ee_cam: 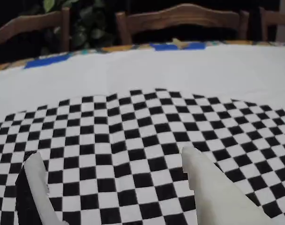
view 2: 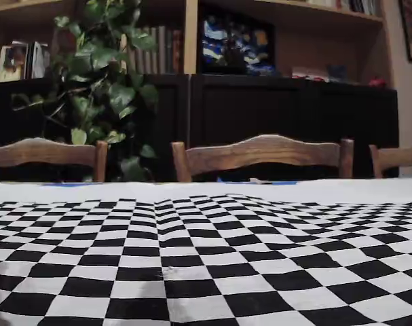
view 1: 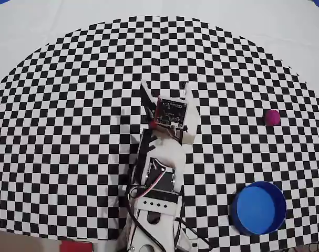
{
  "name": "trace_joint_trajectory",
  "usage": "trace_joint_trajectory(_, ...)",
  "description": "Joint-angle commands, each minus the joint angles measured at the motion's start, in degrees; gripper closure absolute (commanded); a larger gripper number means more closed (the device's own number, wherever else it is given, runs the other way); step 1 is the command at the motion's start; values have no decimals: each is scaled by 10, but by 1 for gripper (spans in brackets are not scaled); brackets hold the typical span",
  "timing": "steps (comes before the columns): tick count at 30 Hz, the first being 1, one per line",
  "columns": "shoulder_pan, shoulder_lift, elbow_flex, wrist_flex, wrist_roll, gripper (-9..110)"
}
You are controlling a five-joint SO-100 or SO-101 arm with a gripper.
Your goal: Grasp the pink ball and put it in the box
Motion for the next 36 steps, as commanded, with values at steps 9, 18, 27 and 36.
trace_joint_trajectory(9, 60, -8, 4, -12, -5, 66)
trace_joint_trajectory(18, 109, -10, 4, -12, -5, 66)
trace_joint_trajectory(27, 157, -11, 4, -12, -5, 66)
trace_joint_trajectory(36, 211, -21, 4, -12, -5, 66)
